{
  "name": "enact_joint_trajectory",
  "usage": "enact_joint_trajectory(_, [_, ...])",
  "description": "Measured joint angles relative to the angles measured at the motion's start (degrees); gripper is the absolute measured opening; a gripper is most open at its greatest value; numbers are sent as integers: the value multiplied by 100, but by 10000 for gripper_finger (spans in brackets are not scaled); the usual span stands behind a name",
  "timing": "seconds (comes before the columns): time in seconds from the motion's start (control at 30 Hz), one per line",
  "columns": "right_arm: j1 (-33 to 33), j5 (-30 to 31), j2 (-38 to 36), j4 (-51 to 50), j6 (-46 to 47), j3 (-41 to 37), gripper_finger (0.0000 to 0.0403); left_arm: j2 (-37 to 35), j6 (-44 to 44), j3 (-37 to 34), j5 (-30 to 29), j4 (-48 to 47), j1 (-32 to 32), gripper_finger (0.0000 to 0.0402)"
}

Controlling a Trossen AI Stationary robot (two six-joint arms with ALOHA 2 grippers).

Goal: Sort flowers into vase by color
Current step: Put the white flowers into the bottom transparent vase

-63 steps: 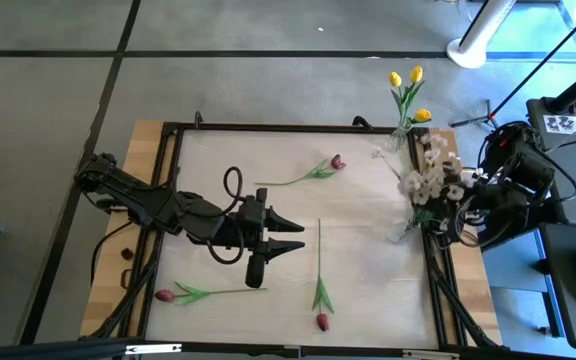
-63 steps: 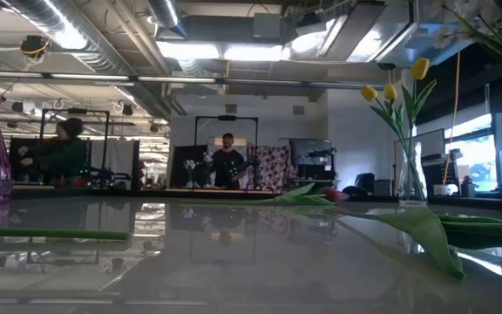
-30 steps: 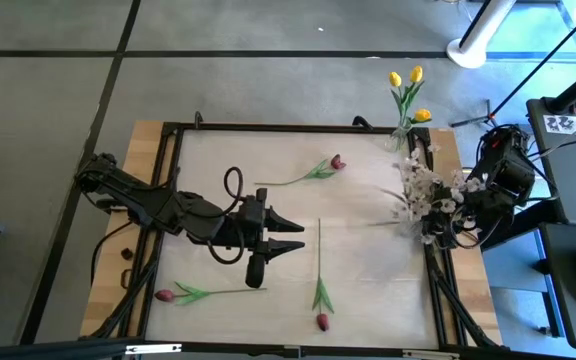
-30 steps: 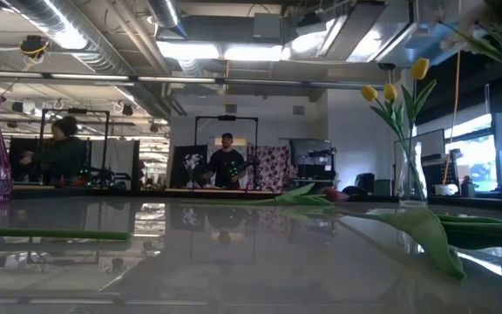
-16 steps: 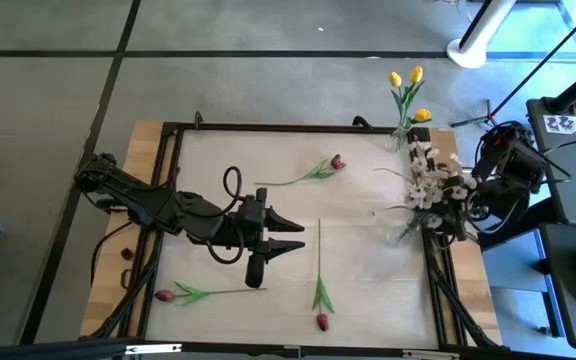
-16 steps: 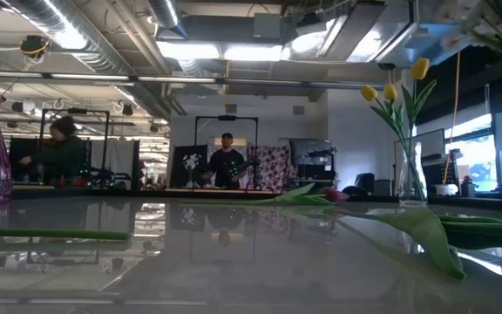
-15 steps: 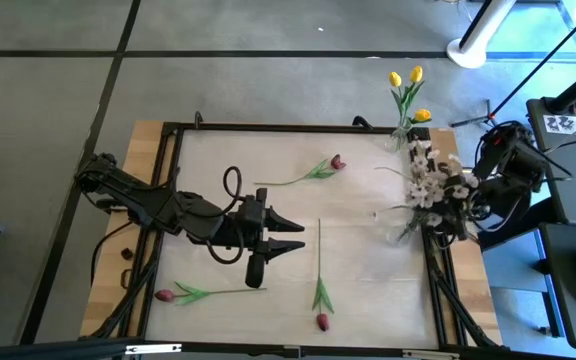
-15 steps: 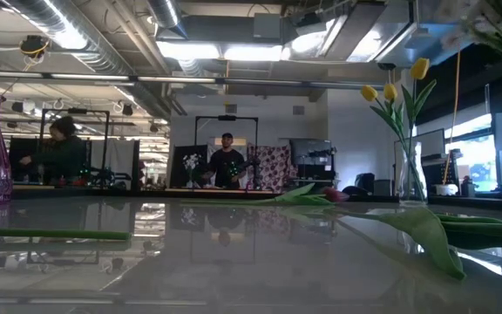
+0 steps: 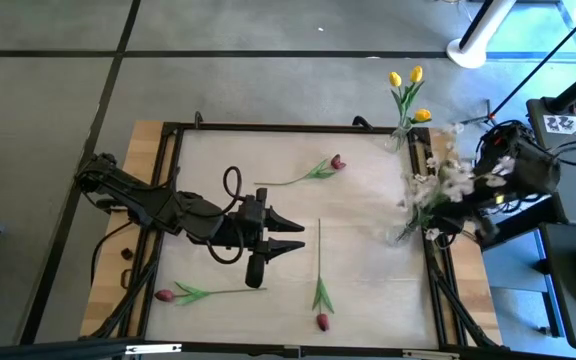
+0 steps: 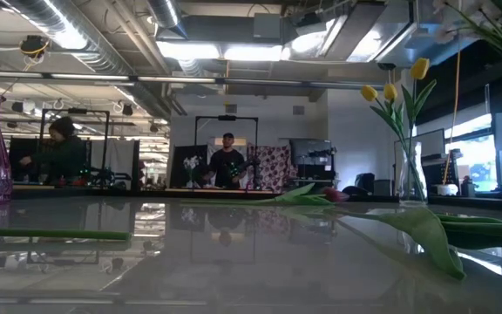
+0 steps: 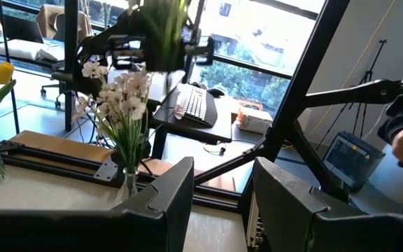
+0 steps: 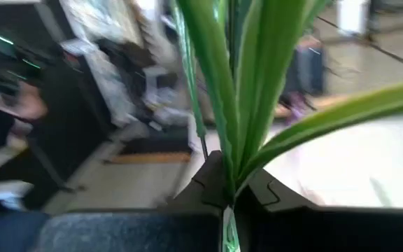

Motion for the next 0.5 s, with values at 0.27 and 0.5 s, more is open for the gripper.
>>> enact_joint_trajectory(0.27, [0,-2052,25,881,-390,2,4,1,4,0,0,-2,0,144])
enact_joint_trajectory(0.5, [2,-2737,151,24,-543,2,3,1,-1,0,0,-2,0,144])
